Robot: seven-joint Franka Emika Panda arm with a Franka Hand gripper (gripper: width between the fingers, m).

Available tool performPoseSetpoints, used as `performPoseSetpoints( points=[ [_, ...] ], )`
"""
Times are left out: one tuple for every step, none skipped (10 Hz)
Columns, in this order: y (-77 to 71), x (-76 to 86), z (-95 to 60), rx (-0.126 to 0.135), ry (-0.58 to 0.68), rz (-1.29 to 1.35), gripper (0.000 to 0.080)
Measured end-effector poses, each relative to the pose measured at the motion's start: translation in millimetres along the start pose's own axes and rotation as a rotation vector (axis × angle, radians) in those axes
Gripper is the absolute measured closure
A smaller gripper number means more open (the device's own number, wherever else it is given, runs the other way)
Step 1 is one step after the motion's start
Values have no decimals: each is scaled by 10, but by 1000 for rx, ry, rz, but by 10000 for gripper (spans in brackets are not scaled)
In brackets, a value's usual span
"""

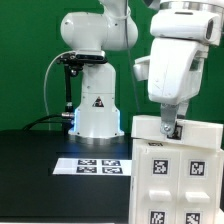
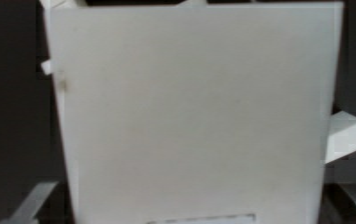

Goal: Assemble cabinet

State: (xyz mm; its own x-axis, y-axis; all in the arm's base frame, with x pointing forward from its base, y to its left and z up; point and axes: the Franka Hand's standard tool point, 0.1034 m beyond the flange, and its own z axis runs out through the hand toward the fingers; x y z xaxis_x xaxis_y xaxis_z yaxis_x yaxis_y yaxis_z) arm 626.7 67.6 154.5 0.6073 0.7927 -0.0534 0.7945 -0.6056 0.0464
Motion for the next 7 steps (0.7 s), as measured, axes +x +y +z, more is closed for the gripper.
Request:
performPoseSetpoints(
  points=[
    [-10,-19,6,1,9,160,242],
    [-16,-13,9,11,27,309,242],
    [-13,-4,11,37,49,477,242],
    [-11,-1,8,66,65,606,242],
    [-12,-1,9,59,59,609,242],
    [-16,1,10,63,57,699,242],
    [-19,3,11,65,54,771,242]
  ],
)
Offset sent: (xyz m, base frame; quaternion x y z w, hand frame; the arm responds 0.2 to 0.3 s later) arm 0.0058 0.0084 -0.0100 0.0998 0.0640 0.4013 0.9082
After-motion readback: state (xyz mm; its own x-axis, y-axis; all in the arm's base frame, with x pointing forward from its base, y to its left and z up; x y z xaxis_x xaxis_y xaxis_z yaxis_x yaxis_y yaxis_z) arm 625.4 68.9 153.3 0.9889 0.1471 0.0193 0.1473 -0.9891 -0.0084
